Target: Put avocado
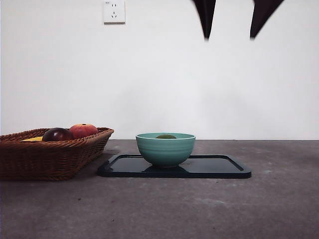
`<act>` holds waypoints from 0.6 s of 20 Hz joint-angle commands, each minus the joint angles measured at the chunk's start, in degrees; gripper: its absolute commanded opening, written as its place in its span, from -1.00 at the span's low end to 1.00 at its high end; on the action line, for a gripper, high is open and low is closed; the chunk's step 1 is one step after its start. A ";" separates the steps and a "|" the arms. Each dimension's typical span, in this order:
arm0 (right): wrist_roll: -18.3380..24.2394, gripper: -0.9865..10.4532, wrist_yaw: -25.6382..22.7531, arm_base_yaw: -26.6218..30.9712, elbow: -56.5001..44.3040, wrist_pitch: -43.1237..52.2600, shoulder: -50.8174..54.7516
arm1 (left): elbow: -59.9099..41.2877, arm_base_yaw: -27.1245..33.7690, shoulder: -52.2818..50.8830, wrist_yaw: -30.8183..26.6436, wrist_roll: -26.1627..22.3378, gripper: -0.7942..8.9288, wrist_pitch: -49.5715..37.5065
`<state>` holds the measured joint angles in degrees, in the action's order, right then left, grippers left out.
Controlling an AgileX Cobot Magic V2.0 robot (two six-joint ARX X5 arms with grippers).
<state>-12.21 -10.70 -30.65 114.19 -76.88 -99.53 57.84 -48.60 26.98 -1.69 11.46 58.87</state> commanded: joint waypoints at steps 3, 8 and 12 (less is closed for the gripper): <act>-0.02 0.13 -0.31 -5.33 -6.67 -4.17 11.67 | 0.59 -0.37 0.20 -0.28 -0.26 0.25 -0.61; -7.56 0.13 -0.33 -13.92 -24.87 -4.00 32.41 | 0.59 -0.37 0.20 -0.28 -0.26 0.25 -0.59; -11.54 0.13 -0.31 -20.04 -37.11 1.36 49.62 | 0.59 -0.37 0.20 -0.28 -0.26 0.25 -0.59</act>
<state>-21.63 -10.72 -50.22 76.64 -76.44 -49.95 57.84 -48.60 26.98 -1.69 11.46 58.87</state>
